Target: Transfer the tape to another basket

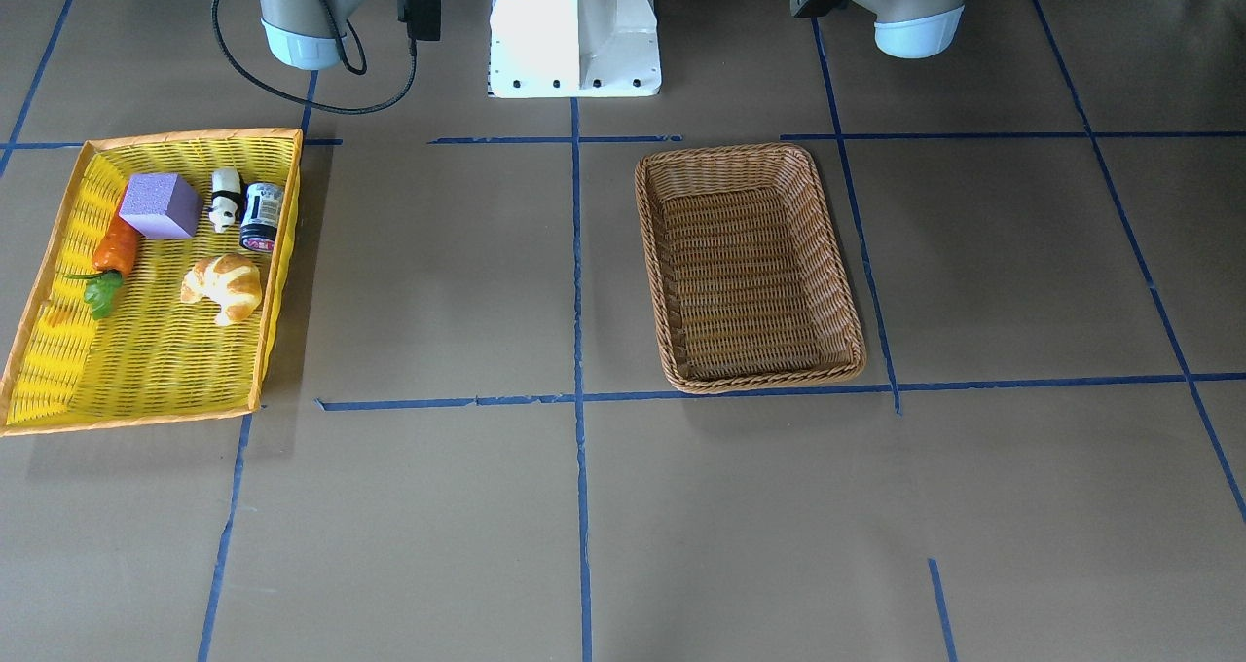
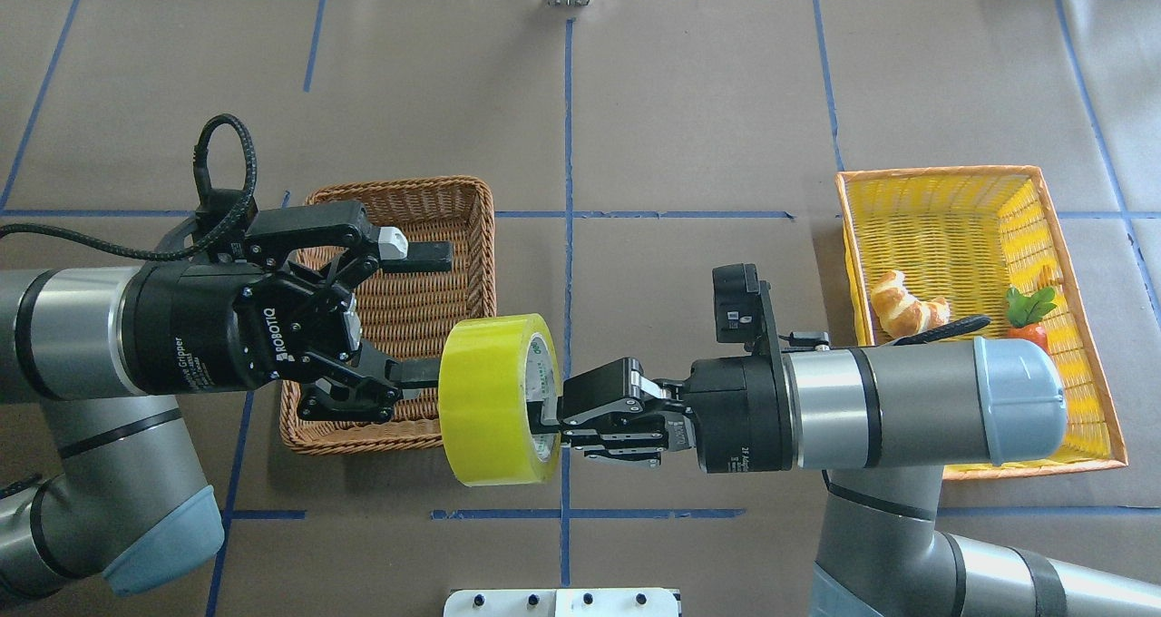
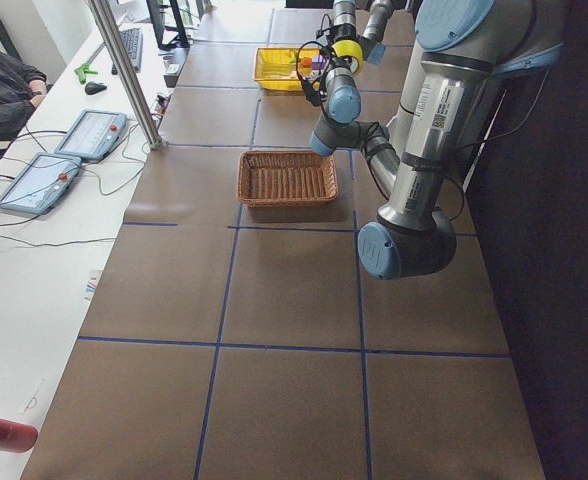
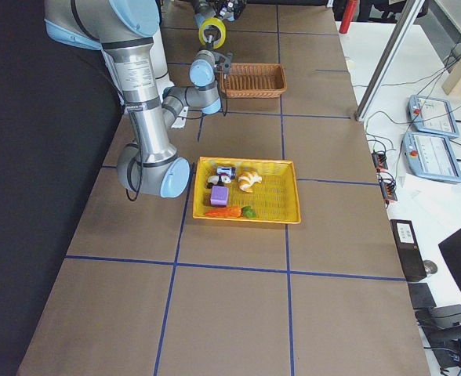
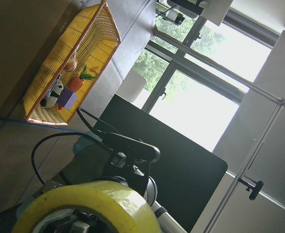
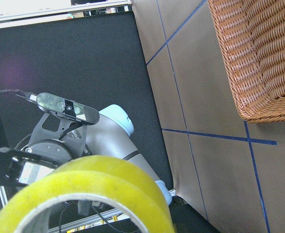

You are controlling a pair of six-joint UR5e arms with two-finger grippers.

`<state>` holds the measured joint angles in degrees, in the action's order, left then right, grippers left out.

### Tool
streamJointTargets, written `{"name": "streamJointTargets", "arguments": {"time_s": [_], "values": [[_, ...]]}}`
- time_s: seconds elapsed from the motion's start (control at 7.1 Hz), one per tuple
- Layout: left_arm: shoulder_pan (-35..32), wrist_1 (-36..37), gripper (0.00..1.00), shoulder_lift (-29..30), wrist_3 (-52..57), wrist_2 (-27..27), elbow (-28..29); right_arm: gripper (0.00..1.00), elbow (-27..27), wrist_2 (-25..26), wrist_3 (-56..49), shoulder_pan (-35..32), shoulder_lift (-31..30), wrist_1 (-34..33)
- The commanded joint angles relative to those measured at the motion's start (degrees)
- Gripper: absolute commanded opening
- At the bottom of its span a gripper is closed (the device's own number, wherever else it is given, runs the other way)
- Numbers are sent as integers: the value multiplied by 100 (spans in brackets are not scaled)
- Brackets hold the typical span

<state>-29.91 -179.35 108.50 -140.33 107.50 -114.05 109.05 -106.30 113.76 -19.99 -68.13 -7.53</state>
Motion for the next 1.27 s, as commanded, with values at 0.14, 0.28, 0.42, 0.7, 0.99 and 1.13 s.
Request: {"name": "streamJointTargets", "arguments": {"time_s": [0.14, 0.28, 0.42, 0.7, 0.99, 1.13], "values": [[152, 23, 100, 48, 6, -10, -4, 2, -94, 180, -3, 127, 115, -29], [196, 31, 100, 48, 6, -10, -4, 2, -95, 189, -3, 127, 133, -29], [214, 31, 99, 57, 6, -10, -12, 3, -103, 189, -3, 127, 133, -20], [232, 40, 75, 57, -12, -1, -12, 21, -103, 241, -3, 127, 151, -20], [232, 49, 19, 49, -21, 8, -12, 99, -95, 425, -3, 188, 168, -20], [232, 49, 0, 48, -12, 34, -21, 99, -95, 470, -3, 241, 168, -20]]}}
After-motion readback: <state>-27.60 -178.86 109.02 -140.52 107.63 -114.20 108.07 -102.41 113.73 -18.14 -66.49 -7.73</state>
